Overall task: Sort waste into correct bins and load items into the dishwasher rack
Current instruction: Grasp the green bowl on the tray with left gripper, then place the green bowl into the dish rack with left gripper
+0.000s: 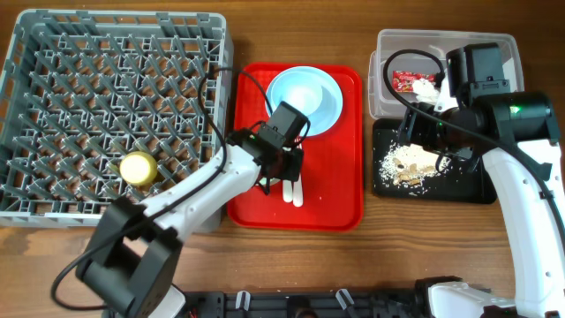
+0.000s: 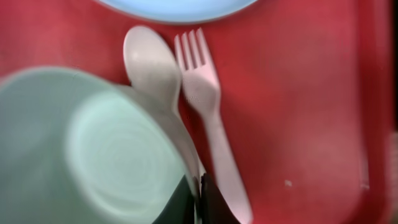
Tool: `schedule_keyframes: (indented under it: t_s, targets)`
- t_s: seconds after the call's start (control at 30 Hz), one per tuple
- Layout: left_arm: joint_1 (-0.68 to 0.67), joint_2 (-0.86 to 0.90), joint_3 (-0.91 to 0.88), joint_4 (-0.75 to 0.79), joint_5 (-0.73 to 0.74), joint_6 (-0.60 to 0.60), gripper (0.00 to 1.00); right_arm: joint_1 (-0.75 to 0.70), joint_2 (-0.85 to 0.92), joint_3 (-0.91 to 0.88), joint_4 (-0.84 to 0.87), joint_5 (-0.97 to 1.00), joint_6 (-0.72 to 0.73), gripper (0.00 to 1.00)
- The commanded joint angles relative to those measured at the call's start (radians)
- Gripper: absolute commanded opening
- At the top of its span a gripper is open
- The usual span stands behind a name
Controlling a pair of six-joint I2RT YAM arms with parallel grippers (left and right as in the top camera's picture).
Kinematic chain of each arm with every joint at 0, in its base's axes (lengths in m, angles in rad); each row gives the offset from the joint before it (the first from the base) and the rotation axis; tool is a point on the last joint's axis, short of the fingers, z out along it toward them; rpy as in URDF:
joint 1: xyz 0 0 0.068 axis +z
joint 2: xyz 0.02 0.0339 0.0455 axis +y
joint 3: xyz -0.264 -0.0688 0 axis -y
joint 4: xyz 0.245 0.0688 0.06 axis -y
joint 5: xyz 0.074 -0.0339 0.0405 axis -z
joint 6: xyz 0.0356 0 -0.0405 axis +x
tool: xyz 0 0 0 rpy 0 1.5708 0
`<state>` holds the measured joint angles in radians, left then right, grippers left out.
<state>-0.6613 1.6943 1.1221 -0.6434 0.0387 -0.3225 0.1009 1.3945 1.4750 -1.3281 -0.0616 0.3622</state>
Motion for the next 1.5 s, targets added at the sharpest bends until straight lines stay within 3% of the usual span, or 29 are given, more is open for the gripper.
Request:
schedule_keyframes:
  t_s: [0.0, 0.23, 0.33, 0.53, 0.67, 0.77, 1.0, 1.2, 1.37, 1.47]
  targets:
    - [0.001, -0.121, 0.093, -0.046, 0.023, 0.003, 0.04, -0.003, -0.011, 0.000, -0.001, 0.020, 0.004, 0.67]
    - [0.154, -0.288, 0.156, -0.084, 0.024, 0.032, 0.04, -0.003, -0.011, 0.000, -0.001, 0.020, 0.003, 0.67]
    - [0.303, -0.329, 0.157, -0.057, 0.132, 0.117, 0.04, -0.003, -0.011, 0.000, -0.001, 0.020, 0.004, 0.67]
    - [0.740, -0.276, 0.156, 0.097, 0.679, 0.162, 0.04, -0.003, -0.011, 0.000, -0.001, 0.020, 0.004, 0.67]
    - [0.917, -0.169, 0.156, 0.226, 0.972, 0.158, 0.04, -0.003, -0.011, 0.000, -0.001, 0.020, 0.004, 0.67]
    - [0.978, -0.081, 0.156, 0.291, 1.094, 0.150, 0.04, -0.003, -0.011, 0.000, -0.001, 0.020, 0.004, 0.67]
    - [1.043, 0.135, 0.156, 0.344, 1.150, 0.121, 0.04, -0.003, -0.011, 0.000, -0.005, 0.020, 0.004, 0.67]
    - [1.101, 0.167, 0.156, 0.322, 1.128, 0.121, 0.04, -0.003, -0.011, 0.000, -0.005, 0.020, 0.004, 0.67]
    - [1.153, 0.167, 0.156, 0.167, 1.011, 0.136, 0.07, -0.003, -0.011, 0.000, -0.004, 0.020, 0.004, 0.67]
    - [1.176, 0.166, 0.156, 0.135, 1.011, 0.135, 0.17, -0.003, -0.011, 0.000, -0.004, 0.020, 0.004, 0.67]
